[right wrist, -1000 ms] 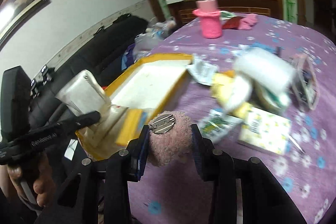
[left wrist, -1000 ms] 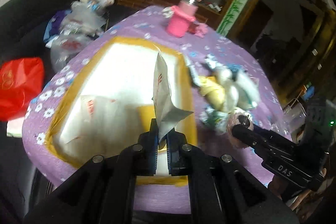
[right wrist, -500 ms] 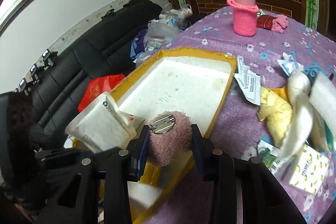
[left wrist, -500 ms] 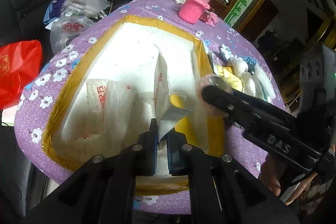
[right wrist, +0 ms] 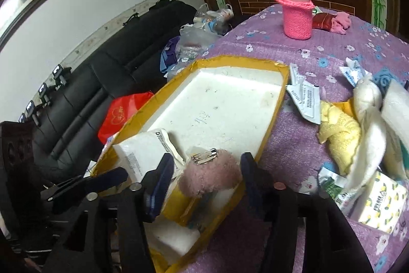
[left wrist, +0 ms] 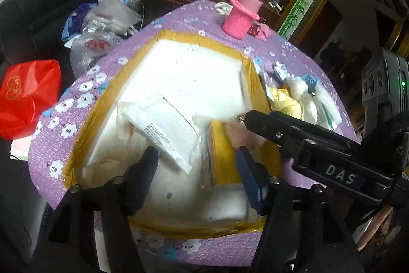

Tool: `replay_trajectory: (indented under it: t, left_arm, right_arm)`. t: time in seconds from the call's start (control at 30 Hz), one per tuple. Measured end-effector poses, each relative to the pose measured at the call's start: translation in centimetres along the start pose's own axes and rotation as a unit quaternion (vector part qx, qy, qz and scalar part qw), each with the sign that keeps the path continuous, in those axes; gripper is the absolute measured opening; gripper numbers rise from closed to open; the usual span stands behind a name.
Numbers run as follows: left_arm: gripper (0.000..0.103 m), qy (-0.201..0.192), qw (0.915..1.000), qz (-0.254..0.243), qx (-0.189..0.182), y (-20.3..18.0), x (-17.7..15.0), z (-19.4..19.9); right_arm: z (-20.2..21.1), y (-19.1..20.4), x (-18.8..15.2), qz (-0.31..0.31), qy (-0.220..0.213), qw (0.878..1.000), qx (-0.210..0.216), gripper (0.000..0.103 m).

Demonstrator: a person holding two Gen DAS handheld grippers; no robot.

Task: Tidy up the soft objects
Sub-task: 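Lower the packet and pink ball into the foam tray and release both, then grasp the green-printed snack packet with the left tool while the right tool grasps the lemon tissue pack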

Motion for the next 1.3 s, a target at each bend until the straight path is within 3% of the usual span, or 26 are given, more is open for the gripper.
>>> replay_trajectory:
  t: [0.27, 0.4, 0.9, 1.3]
  left_arm:
    - [0.062, -0.067, 0.9976, -0.002, 0.018, -1.4, 0.7, 2.6]
    - [0.062, -0.082, 0.9962, -0.029, 0.004, -3.8, 0.7, 3.3]
    - [0.062, 0.011, 0.9929, -0.096, -0.070, -12.7, -1.1, -0.8]
    - [0.062, 0.053, 0.9890, -0.126, -0.055, -15.5, -2.6, -3.9]
  right_arm:
    - [4.3, -2.8, -2.2, -0.032, -0.020, 0.999, -0.005, 0.075]
    - [5.9, -4.8, -3.3, -0.056, -0.019, 0.998, 0.003, 0.079]
    - [13.0, -15.6, -8.5, -0.171, -0.026, 0.984, -0.040, 0.083]
    - [15.3, -19.4, -9.6, -0.221, -0.032, 0.975, -0.015, 0.083]
Point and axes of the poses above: each gripper's, at about its wrist camera, not at the fingertips, and z roughly against the way its jaws point, y to its left, x to its top, the point moved 2 cm from there along -z, roughly the way its jaws point, and after that the axes turned 1 degree about -y, right-handed, at the moved point
